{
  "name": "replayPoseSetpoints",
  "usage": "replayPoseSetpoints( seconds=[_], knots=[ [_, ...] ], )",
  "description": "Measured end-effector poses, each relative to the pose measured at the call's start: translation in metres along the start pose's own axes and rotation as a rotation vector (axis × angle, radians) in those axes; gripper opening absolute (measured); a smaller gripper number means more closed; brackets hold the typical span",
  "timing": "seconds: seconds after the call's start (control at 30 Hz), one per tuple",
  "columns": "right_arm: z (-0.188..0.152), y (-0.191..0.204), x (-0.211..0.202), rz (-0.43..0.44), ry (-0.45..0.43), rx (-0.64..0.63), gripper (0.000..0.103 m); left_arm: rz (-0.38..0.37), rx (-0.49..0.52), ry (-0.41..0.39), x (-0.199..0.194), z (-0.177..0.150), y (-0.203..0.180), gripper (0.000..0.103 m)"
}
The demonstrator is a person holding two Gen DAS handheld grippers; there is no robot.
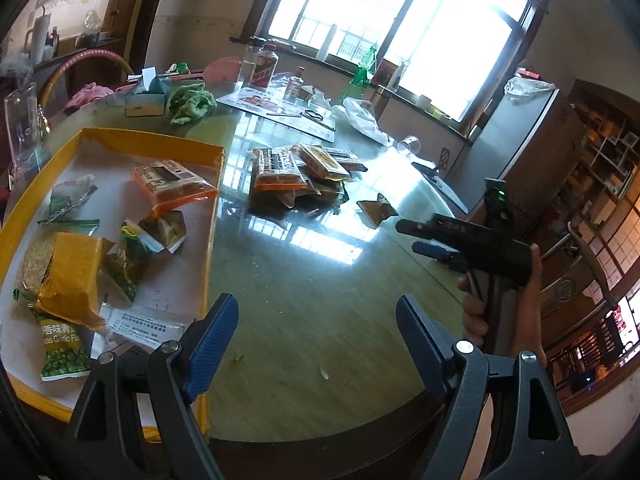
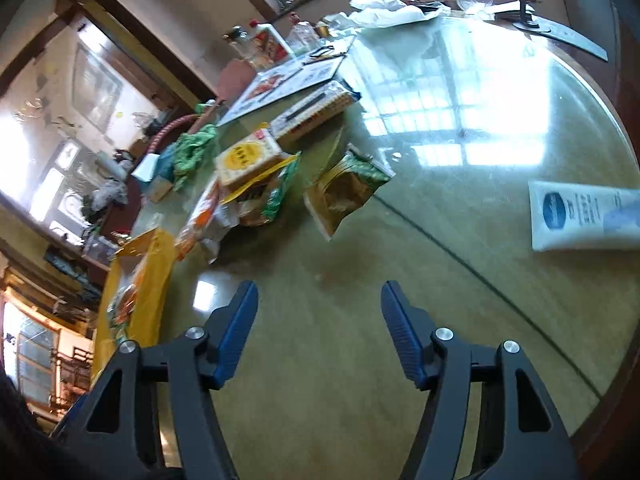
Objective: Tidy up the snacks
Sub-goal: 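Grasp the green snack bag with the right gripper while the left reaches the cracker pack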
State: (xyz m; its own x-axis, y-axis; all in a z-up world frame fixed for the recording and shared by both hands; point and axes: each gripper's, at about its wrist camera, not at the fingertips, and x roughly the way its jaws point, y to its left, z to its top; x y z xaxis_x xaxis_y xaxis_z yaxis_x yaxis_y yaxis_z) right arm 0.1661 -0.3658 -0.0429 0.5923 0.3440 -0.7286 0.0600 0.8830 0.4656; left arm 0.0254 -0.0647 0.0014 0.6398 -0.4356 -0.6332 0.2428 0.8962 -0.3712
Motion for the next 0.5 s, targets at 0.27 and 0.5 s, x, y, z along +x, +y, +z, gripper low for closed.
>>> replayPoseSetpoints(
  seconds=[0.27, 0.5],
  knots=[
    [0.027, 0.006, 0.036, -0.103, 0.035, 0.033, 0.050, -0.005, -0.018, -0.002, 0.000, 0.000, 0.013, 0.081],
    [0.053, 0.003, 0.053, -0.109, 0.033, 0.136, 0.050, -0.003, -0.057, 0.003, 0.003, 0.001, 0.028, 0.081]
  ],
)
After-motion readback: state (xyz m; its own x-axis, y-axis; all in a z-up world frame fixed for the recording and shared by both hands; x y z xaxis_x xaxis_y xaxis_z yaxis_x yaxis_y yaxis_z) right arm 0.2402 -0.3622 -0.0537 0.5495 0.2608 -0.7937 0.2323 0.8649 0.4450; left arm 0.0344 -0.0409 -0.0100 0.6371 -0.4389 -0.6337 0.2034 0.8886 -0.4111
